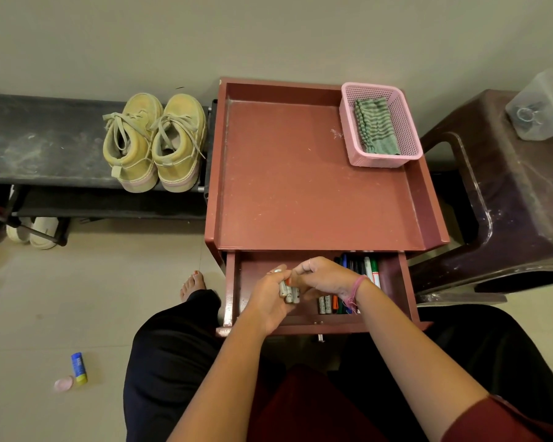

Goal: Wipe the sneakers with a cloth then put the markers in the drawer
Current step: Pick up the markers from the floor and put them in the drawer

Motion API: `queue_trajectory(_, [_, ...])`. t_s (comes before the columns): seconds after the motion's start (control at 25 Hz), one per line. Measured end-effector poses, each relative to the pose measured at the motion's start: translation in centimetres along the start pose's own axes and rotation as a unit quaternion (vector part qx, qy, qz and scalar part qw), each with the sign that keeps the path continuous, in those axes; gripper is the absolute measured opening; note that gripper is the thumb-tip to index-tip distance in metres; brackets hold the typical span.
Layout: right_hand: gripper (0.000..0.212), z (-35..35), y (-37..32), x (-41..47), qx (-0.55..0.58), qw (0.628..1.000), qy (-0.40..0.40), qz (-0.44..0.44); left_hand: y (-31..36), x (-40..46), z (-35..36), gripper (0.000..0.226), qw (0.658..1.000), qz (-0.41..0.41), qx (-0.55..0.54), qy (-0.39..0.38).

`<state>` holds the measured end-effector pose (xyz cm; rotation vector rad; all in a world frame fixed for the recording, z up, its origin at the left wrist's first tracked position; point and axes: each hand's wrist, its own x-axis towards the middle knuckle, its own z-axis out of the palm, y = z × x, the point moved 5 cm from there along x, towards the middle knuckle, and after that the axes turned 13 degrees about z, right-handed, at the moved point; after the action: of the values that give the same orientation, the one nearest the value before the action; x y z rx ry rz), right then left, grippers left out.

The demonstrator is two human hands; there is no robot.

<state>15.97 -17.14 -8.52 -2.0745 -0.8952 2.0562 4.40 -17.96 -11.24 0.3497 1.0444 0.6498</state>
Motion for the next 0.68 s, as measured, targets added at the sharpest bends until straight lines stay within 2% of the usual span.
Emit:
queue_trajectory(0.08, [0.017,-0.3,0.7,0.3,-0.004,1.000,0.001,-0.014,-0.3,0.0,0.6,0.055,1.000,0.001,-0.005,-0.005])
queue_trajectory(0.24, [0.012,-0.6,3.2,1.5,0.028,1.000,-0.003,-0.005,-1.8,1.3,1.1,0.050,0.999,-0.011,0.037,0.008])
queue_trajectory(0.36, [0.019,-2.2,4.8,3.0,0.037,0.997,0.030,0.055,-2.5,2.6,0.3,0.034,0.992,-0.013,0.116,0.047])
queue_trajectory(0.52, [0.023,-4.1,6.6,5.7,-0.100,0.974,0.138,0.149,-2.7,4.1,-1.2,0.014,0.980,-0.008,0.172,0.105])
queue_trajectory(0.64, [0.011,-2.8,6.8,7.2,-0.157,0.960,0.155,0.170,-3.2,5.2,-2.0,0.010,0.974,-0.007,0.180,0.137])
queue_trajectory(0.68, [0.013,-2.3,6.9,7.8,-0.186,0.955,0.160,0.168,-3.2,5.6,-2.3,0.011,0.967,0.005,0.214,0.139])
